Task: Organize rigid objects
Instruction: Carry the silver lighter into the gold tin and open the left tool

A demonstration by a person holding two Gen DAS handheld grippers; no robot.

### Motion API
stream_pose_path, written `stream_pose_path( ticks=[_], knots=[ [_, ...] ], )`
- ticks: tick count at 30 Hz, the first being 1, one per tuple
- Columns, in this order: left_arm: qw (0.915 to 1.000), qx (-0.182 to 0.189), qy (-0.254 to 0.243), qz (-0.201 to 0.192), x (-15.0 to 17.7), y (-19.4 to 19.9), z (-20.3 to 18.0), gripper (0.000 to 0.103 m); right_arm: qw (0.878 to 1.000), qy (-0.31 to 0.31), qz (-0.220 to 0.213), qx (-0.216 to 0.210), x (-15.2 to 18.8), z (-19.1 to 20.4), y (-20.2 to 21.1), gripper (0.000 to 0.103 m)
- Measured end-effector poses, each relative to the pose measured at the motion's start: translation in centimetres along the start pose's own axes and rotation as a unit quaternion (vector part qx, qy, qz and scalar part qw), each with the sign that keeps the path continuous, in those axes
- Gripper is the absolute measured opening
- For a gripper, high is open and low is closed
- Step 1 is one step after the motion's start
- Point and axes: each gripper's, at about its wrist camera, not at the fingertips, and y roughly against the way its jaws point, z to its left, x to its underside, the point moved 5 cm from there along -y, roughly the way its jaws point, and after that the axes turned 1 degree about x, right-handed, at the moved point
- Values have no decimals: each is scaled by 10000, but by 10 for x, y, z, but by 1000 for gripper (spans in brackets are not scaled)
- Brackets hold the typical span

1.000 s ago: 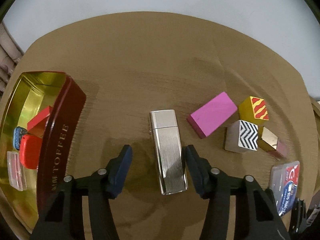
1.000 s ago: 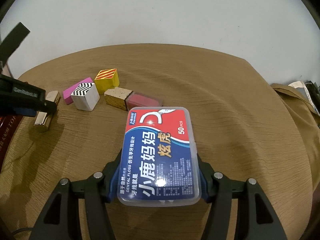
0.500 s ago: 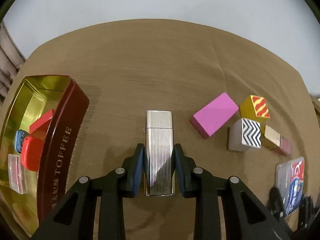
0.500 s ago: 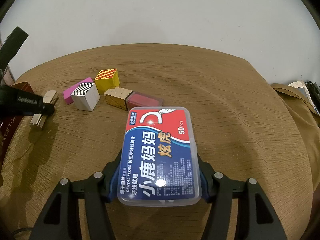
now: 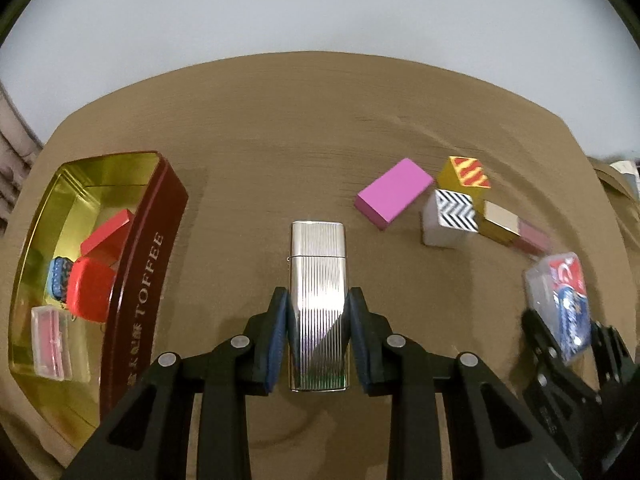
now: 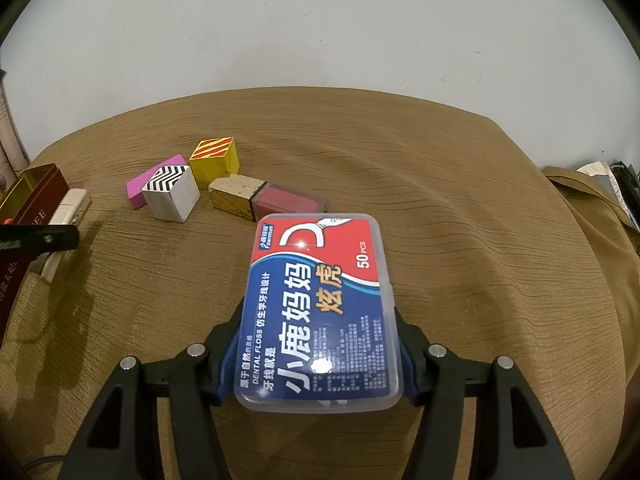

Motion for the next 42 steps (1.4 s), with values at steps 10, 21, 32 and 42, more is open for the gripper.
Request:
stream_pose_path(
  ticks=[10, 21, 32, 42],
  knots=[
    [9999, 89, 17, -129, 11, 33, 34, 26, 10000, -1, 0, 1, 0, 0, 0, 62],
    [9989, 67, 137, -440, 12, 83, 72, 26, 10000, 2, 2, 5, 0, 0, 0, 62],
    [9963, -356, 576, -537, 17, 102, 151, 26, 10000, 2, 2, 9, 0, 0, 0, 62],
    [9920, -612, 1061, -305, 31, 82, 209, 26, 10000, 8, 1, 15, -1, 0, 0, 62]
  ],
)
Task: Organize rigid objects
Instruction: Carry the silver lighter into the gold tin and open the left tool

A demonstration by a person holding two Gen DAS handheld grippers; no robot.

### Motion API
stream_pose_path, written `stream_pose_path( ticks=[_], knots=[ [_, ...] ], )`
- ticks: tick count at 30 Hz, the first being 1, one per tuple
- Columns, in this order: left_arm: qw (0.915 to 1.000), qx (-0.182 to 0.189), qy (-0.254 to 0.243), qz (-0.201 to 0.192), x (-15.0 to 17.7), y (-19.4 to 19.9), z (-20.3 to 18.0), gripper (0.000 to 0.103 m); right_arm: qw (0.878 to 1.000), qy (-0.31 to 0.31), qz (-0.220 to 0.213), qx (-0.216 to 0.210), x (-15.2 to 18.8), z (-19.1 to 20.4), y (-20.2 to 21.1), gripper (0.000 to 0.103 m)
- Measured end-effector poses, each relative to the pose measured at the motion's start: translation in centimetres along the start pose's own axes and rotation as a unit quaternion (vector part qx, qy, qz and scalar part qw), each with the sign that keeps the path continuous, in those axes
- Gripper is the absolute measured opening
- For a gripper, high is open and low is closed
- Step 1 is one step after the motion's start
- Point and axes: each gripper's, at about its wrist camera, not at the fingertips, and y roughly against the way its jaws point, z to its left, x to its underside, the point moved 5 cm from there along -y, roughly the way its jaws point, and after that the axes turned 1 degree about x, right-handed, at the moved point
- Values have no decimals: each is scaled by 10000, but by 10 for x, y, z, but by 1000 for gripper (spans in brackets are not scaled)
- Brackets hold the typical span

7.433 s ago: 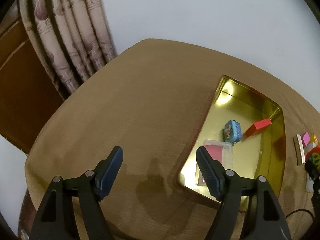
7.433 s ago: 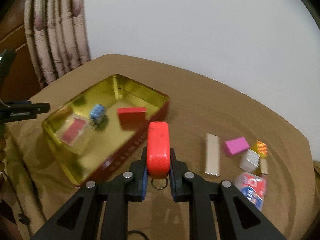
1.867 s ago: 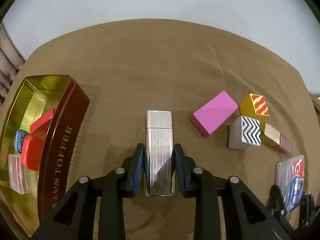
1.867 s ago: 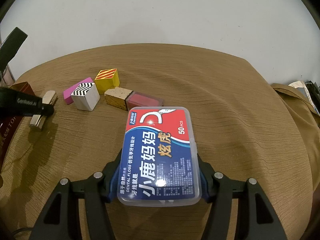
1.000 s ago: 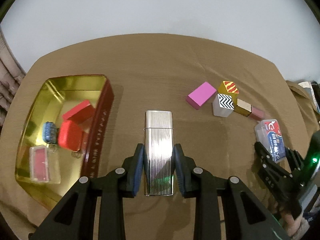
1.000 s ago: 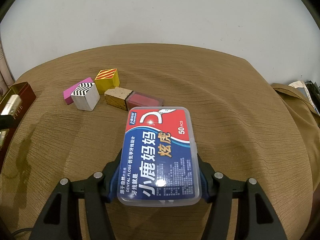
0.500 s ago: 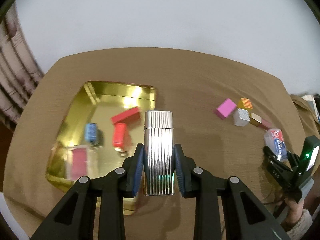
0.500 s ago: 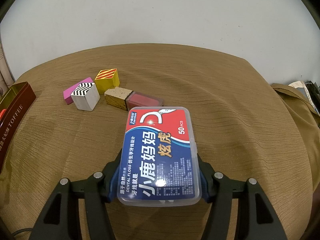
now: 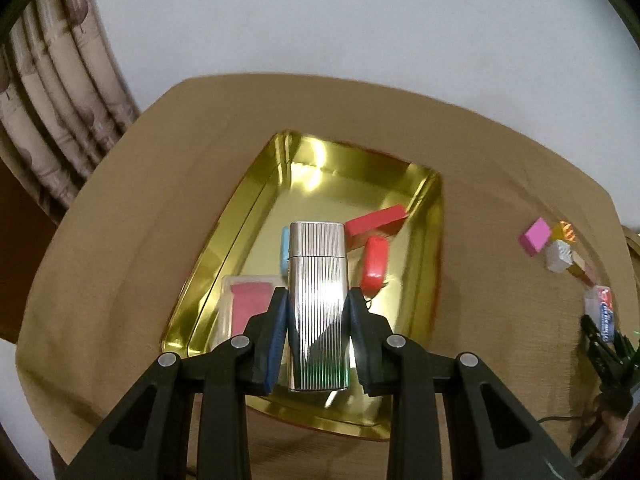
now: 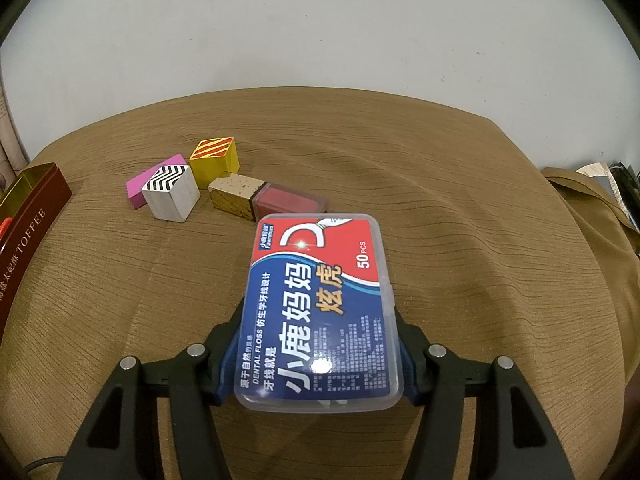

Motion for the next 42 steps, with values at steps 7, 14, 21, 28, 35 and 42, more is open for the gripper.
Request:
stream_pose_path(
  ticks=[7, 14, 21, 28, 35, 42],
  knots=[
    [9998, -23, 76, 155, 8, -22, 10, 26, 10000, 1, 1, 1, 0, 0, 0, 62],
    [9994, 67, -132, 325, 17, -38, -4, 26, 10000, 0, 2, 1, 0, 0, 0, 62],
    [9985, 35, -297, 456, 23, -53, -13, 26, 10000, -1, 2, 2, 0, 0, 0, 62],
    [9981, -88, -324, 517, 29, -61, -9, 26, 10000, 1, 2, 3, 0, 0, 0, 62],
    [9980, -128, -349, 503, 31, -63, -13, 27, 10000, 1, 2, 4, 0, 0, 0, 62],
    [9982, -128, -382, 442, 30, -61, -14, 29, 10000, 2, 2, 7, 0, 0, 0, 62]
  ],
)
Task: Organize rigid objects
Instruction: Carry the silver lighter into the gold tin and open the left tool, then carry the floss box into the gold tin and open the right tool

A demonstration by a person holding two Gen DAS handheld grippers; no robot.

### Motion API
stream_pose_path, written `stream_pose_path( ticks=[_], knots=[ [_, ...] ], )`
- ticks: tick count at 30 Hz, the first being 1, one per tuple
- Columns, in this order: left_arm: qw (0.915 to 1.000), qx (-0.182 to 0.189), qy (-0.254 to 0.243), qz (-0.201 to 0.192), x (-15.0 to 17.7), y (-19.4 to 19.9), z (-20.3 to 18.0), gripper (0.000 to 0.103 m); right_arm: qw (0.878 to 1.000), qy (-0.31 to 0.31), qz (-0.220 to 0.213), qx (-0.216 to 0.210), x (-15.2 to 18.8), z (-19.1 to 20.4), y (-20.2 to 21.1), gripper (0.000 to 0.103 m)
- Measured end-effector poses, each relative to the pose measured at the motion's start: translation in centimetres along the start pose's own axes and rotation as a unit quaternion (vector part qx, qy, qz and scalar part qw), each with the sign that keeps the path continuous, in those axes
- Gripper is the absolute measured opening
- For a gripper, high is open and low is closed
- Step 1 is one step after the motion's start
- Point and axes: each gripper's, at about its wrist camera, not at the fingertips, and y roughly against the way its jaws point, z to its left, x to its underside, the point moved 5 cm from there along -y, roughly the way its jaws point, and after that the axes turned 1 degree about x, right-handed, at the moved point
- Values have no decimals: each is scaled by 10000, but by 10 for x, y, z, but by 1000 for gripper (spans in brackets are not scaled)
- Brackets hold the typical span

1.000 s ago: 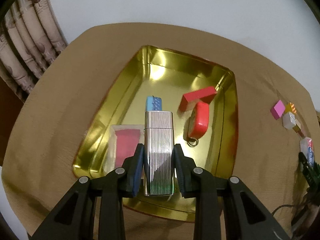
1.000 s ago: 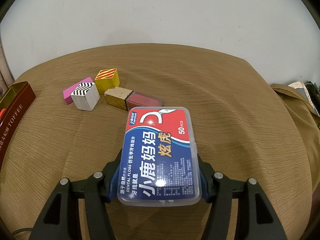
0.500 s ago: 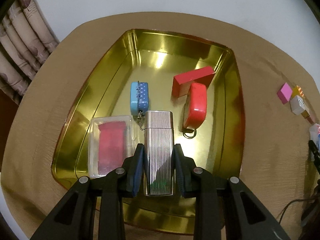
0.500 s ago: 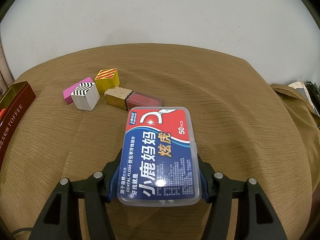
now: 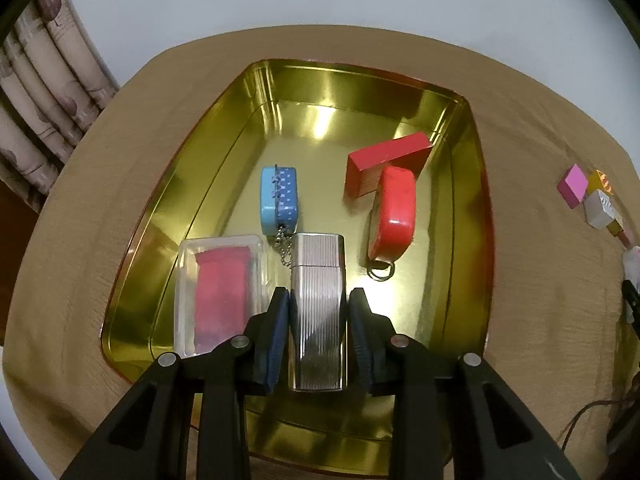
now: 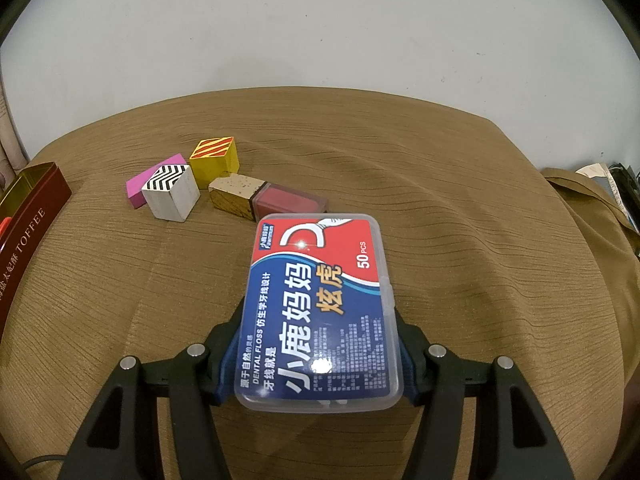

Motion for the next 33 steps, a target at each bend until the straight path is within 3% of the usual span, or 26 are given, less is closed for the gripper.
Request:
stream_pose_path(
  ticks=[10, 17, 27, 33],
  knots=[
    [9993, -34, -20, -375, -5, 33, 8, 37, 10000, 1, 0, 1, 0, 0, 0, 62],
    [9965, -261, 344, -722, -2, 61, 46, 45, 10000, -6, 2, -18, -1, -1, 2, 62],
    [9919, -542, 754, -866, 12, 62, 99, 49, 10000, 12, -19, 13, 0, -2, 2, 61],
    [9899, -533, 1046, -794, 11, 59, 115, 58, 9999, 68, -33, 75, -2, 6, 9, 61]
  ],
)
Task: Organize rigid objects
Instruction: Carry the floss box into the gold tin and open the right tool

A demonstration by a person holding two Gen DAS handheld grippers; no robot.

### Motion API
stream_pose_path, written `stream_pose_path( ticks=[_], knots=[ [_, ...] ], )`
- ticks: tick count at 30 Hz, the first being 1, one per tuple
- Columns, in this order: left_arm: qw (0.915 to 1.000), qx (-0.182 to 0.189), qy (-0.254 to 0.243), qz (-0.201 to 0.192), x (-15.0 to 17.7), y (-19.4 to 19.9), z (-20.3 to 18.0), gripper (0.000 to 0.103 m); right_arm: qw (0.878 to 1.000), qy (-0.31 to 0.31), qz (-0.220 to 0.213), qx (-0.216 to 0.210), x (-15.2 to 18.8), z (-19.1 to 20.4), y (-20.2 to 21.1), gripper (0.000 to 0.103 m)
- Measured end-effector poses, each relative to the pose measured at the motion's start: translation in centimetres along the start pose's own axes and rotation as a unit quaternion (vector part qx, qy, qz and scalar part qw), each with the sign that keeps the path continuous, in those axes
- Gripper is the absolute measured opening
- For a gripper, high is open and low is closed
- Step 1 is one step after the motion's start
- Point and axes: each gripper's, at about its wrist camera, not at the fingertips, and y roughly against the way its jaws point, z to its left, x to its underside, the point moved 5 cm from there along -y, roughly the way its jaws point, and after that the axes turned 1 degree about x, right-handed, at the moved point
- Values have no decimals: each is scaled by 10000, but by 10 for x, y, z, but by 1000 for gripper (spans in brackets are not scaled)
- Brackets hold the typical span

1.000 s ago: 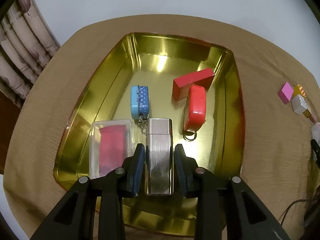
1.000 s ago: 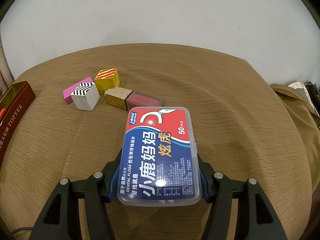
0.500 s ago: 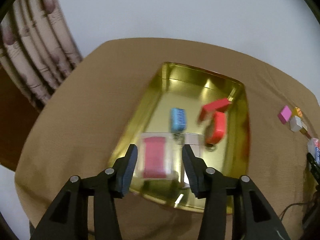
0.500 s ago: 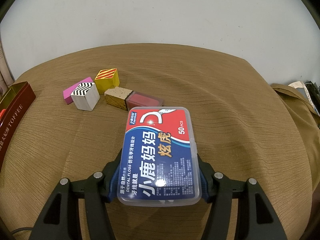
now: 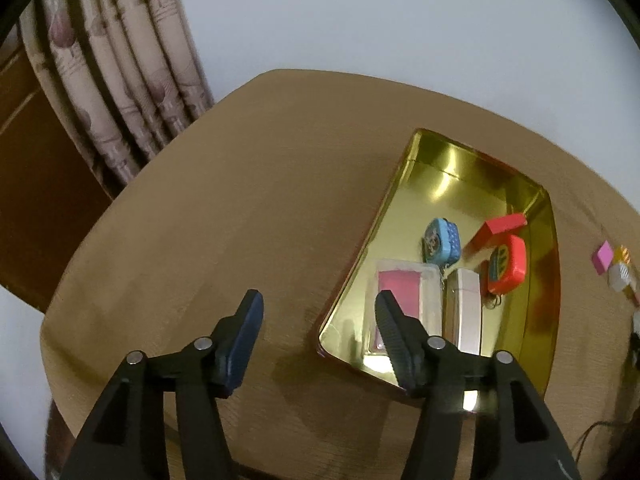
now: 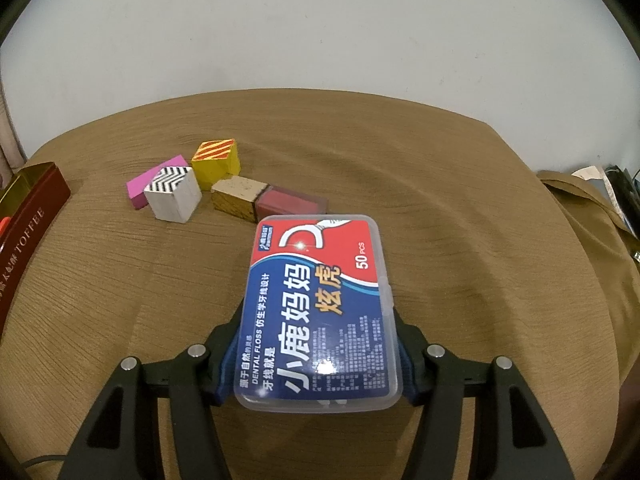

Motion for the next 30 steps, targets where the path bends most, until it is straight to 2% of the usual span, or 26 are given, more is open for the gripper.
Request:
stream_pose_path(
  ticks=[5, 11, 20, 26, 30],
  knots=[
    [9997, -150, 210, -51, -2, 1, 13, 62, 9993, 245, -163, -230, -12, 28, 19, 61],
    [9993, -220, 314, -43, -5, -2, 20, 63, 9928, 873, -304, -765, -19, 94, 44, 61],
    [9985, -272, 467, -45, -5, -2, 27, 68, 9701, 1707, -543, -1637, -28, 193, 87, 61],
    [9982, -281, 536, -26, -6, -4, 29, 69, 9538, 2160, -559, -2011, -33, 253, 102, 61],
    [9980, -283, 562, -38, -7, -4, 30, 70, 9465, 2418, -550, -2064, -33, 282, 102, 61]
  ],
)
